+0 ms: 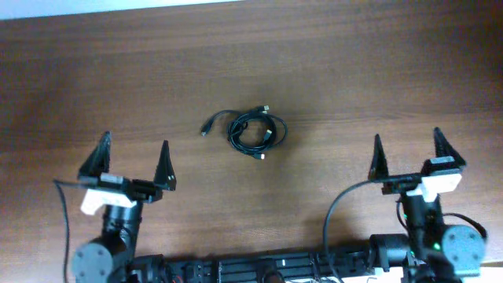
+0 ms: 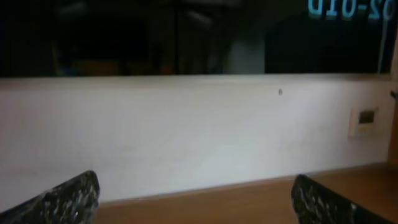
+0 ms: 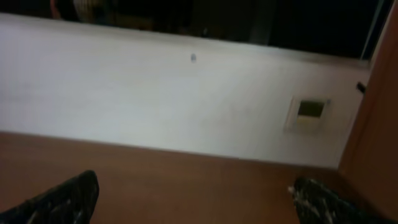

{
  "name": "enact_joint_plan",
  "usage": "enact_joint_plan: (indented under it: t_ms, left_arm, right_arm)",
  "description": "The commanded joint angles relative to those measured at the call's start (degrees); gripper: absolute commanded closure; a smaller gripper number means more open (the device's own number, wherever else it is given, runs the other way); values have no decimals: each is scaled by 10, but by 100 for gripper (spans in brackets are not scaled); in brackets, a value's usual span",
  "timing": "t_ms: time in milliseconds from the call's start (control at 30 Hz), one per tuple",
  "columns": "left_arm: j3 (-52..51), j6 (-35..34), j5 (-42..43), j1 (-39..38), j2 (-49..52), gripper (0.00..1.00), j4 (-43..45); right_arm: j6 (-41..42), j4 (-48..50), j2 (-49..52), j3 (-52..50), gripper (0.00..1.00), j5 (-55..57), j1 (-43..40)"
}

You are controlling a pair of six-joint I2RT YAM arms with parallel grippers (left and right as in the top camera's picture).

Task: Untangle cables
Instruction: 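Open both grippers and raise both arms toward the cable bundle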

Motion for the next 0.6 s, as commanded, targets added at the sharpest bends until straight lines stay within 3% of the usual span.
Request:
enact_joint_plan:
  t_ms: [0,233,300,400,567]
  left_arm:
    - [134,-8,43,-2,92,1,-77]
    - [369,-8,60,-2,240,1,-290]
    - [431,-8,60,-2,275,1,-365]
    - [464,-8,72,-2,289,1,-414]
    - [464,-8,132,-2,284,1,-420]
  right_arm:
    - [-8,-47,38,78,1,-4,2]
    - [-5,-195,143,236,1,-95,2]
    - [30,-258,191,310,1,-125,2]
    - [69,-325,246,393,1,-196,2]
    - [74,-420,309,509,1,-286,2]
